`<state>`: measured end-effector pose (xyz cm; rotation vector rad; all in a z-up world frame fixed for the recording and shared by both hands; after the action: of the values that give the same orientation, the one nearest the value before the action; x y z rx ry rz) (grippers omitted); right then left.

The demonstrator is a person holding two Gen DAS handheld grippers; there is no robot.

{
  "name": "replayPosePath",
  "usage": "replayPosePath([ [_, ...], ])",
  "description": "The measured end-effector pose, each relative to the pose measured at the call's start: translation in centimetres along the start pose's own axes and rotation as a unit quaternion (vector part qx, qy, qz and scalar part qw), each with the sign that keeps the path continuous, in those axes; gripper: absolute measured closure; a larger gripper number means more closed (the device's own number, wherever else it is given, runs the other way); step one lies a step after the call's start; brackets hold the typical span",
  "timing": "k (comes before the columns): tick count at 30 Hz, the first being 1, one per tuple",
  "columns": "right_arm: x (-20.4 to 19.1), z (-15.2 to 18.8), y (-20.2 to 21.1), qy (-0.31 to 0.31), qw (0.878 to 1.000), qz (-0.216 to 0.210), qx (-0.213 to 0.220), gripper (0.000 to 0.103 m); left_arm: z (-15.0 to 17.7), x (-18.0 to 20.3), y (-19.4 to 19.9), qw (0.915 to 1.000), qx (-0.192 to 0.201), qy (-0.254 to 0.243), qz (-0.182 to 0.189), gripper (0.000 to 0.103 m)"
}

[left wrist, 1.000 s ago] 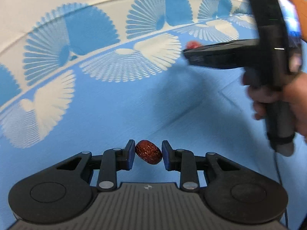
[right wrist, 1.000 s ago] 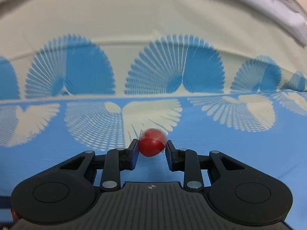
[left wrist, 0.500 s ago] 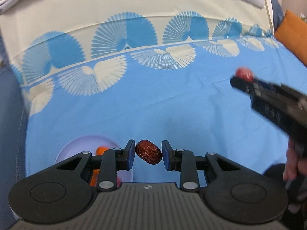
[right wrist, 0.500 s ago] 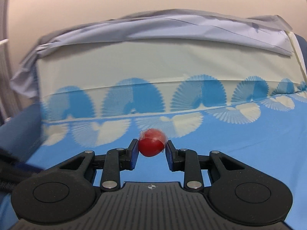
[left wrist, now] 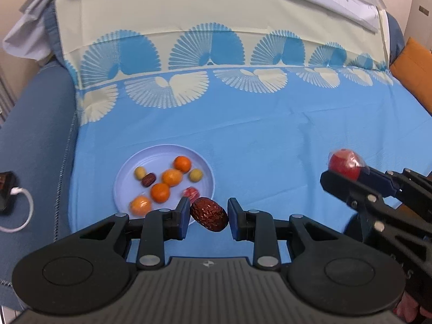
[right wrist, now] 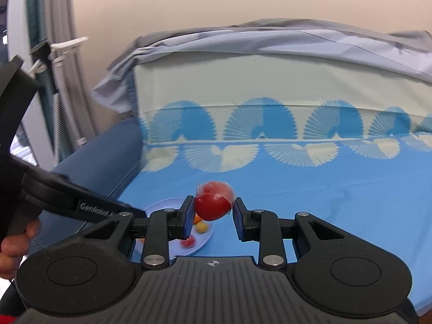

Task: Organize fruits
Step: 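Carry the red date and netted red fruit over the plate and release both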

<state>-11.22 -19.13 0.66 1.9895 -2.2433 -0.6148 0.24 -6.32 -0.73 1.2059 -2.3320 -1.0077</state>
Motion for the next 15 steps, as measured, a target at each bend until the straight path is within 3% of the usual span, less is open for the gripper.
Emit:
replayPosePath([
  [8,-3.7,1.1,1.1,0.021,0.999,-0.026,-0.008,0.071,2.2,-2.1,2.7,0.9997,0.01,0.011,-0.019,0.07],
  [15,-4.3,1.0,1.3,0.03,0.999,-0.029,-0.01,0.071,2.4,-2.9,3.4,0.9994,0.013,0.023,-0.023,0.07],
])
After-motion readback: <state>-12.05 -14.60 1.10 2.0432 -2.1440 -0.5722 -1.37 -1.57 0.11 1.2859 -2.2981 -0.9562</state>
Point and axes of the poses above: each gripper's, at about its wrist camera, not at the fingertips, and y roughly against the way its jaws point, x to its right, z to its underside, the point moved 3 cm from there along -y, roughly the way its jaws point, and after that the axes turned 5 degrees about x, right-handed, at the moved point
